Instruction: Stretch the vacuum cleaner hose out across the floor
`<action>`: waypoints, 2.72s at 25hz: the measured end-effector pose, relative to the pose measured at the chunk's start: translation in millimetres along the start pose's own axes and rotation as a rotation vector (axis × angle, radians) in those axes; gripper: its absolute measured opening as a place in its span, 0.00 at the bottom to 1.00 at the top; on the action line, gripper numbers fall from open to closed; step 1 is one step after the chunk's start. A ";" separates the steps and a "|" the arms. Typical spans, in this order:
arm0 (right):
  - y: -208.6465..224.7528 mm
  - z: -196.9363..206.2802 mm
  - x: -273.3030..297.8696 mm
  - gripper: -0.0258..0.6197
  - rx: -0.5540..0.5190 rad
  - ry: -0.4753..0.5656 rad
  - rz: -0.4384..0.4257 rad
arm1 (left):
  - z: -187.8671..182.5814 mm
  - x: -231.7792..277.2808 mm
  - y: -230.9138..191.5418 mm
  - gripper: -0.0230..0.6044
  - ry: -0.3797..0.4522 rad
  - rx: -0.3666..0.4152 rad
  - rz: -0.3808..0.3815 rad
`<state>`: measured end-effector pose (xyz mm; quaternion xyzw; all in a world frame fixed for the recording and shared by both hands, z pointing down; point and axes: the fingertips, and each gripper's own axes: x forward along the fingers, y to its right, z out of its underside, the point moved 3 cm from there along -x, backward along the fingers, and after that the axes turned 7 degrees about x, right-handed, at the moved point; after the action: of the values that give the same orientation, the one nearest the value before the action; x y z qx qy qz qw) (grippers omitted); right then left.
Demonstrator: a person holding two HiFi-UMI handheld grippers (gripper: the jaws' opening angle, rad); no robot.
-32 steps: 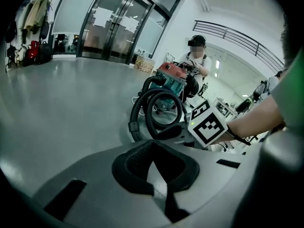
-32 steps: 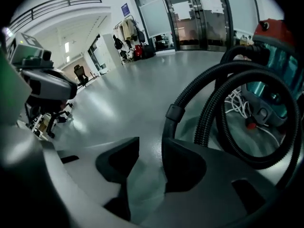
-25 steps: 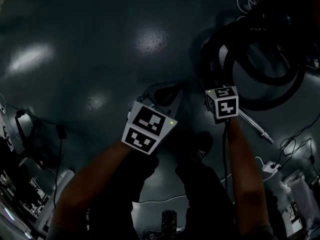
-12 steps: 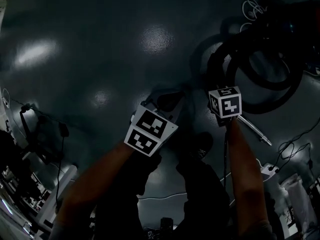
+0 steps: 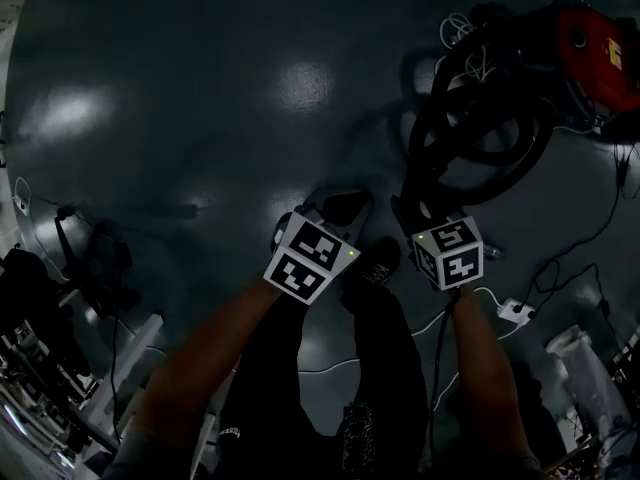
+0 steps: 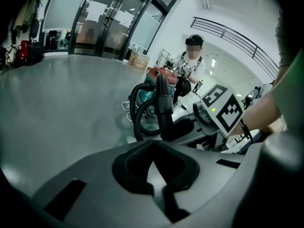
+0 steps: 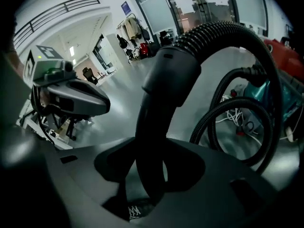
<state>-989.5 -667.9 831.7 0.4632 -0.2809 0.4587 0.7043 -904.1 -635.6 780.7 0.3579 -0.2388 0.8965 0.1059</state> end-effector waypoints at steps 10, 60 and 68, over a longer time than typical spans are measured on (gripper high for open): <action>-55.0 -33.6 -178.1 0.31 0.062 0.140 -0.043 | -78.6 -70.0 106.0 0.05 0.005 0.151 0.067; -435.6 -239.5 -472.8 0.34 -0.001 0.596 -0.129 | -281.2 -543.0 84.8 0.24 0.409 0.739 -0.331; -351.4 -278.9 -524.2 0.34 -0.164 0.635 0.053 | -302.8 -585.9 77.8 0.24 0.433 0.692 -0.434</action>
<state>-900.0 -669.2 147.5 0.2312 -0.0951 0.5741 0.7797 -688.6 -561.3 156.9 0.2185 0.1827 0.9346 0.2131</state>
